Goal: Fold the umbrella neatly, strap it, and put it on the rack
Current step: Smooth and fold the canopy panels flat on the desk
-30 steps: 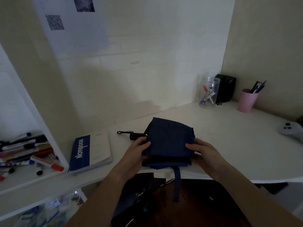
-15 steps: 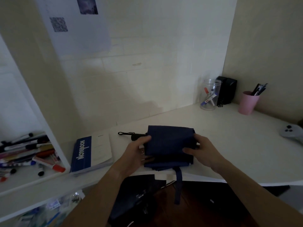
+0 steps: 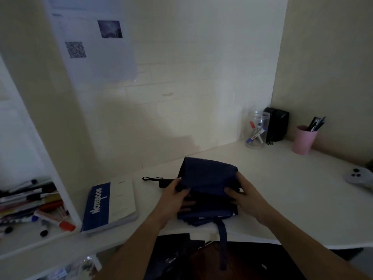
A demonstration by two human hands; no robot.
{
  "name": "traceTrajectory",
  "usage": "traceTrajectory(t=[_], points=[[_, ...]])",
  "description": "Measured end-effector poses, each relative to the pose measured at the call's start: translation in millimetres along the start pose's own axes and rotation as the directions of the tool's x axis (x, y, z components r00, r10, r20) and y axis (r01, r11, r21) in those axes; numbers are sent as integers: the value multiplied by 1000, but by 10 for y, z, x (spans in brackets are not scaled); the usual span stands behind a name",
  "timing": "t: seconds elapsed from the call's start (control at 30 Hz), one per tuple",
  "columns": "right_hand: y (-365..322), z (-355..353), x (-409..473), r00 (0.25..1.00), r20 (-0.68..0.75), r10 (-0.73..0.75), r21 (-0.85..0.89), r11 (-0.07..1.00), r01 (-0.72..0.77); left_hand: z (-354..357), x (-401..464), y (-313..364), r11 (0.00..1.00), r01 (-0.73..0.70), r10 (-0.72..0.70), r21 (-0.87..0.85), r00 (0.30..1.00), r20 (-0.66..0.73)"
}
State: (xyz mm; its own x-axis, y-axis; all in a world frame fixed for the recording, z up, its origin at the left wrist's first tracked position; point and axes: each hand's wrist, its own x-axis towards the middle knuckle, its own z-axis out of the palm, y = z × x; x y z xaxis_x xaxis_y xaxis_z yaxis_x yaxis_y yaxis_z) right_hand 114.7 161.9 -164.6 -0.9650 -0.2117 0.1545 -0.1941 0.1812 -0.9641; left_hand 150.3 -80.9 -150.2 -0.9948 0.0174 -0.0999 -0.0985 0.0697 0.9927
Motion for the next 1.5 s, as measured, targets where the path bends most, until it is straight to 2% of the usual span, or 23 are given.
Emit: traceTrajectory(t=[0.07, 0.2, 0.27, 0.3, 0.43, 0.5, 0.57, 0.63, 0.77, 0.83, 1.03, 1.2, 1.27, 1.37, 1.43, 1.5], points=[[18, -78, -68, 998, 67, -16, 38, 999, 14, -5, 4, -10, 997, 30, -33, -67, 999, -36], [162, -125, -52, 998, 44, -51, -223, 973, 60, -49, -10, 2, 958, 95, -129, -269, 985, -111], [215, -104, -47, 991, 95, -94, -349, 929, 122, -64, -33, 52, 917, 151, -195, -370, 977, -83], [228, -102, -50, 986, 121, -111, -375, 915, 149, -66, -48, 81, 917, 165, -198, -364, 979, -56], [161, -169, -132, 970, 229, -76, -277, 951, 140, -5, -83, 63, 957, 98, -114, -272, 993, -42], [74, -190, -205, 956, 294, -21, -125, 990, 60, 4, -50, -7, 967, 94, -105, -237, 994, -34], [-8, -175, -262, 960, 277, 29, 67, 996, -50, -8, -19, -85, 983, 73, -80, -166, 996, -34], [-30, -147, -288, 981, 192, 34, 147, 987, -63, -40, 24, -176, 996, 25, -33, -83, 996, -89], [74, -85, -246, 1000, -10, 4, 48, 999, -3, -121, 48, -305, 991, -60, 80, 122, 983, -168], [64, -73, -226, 998, -59, 8, 22, 1000, -7, -158, 33, -322, 990, -61, 85, 126, 977, -196], [68, -141, -270, 994, 109, -12, -22, 1000, 14, -191, -13, -326, 991, -63, 74, 122, 993, -89], [104, -145, -344, 978, 200, 66, -41, 997, -59, -148, -8, -239, 1000, 10, -10, 13, 1000, -7], [53, -128, -347, 975, 190, 111, -73, 992, -99, -99, -41, -203, 999, 34, -32, 42, 998, -46], [25, -98, -317, 984, 58, 171, -101, 981, -165, -78, -36, -290, 970, -18, 68, 242, 977, -202], [17, -40, -309, 986, -64, 152, -145, 976, -160, -97, -30, -324, 953, -9, 74, 302, 976, -204], [28, 7, -298, 983, -121, 137, -235, 958, -162, -134, -42, -320, 941, -2, 75, 338, 977, -201]])
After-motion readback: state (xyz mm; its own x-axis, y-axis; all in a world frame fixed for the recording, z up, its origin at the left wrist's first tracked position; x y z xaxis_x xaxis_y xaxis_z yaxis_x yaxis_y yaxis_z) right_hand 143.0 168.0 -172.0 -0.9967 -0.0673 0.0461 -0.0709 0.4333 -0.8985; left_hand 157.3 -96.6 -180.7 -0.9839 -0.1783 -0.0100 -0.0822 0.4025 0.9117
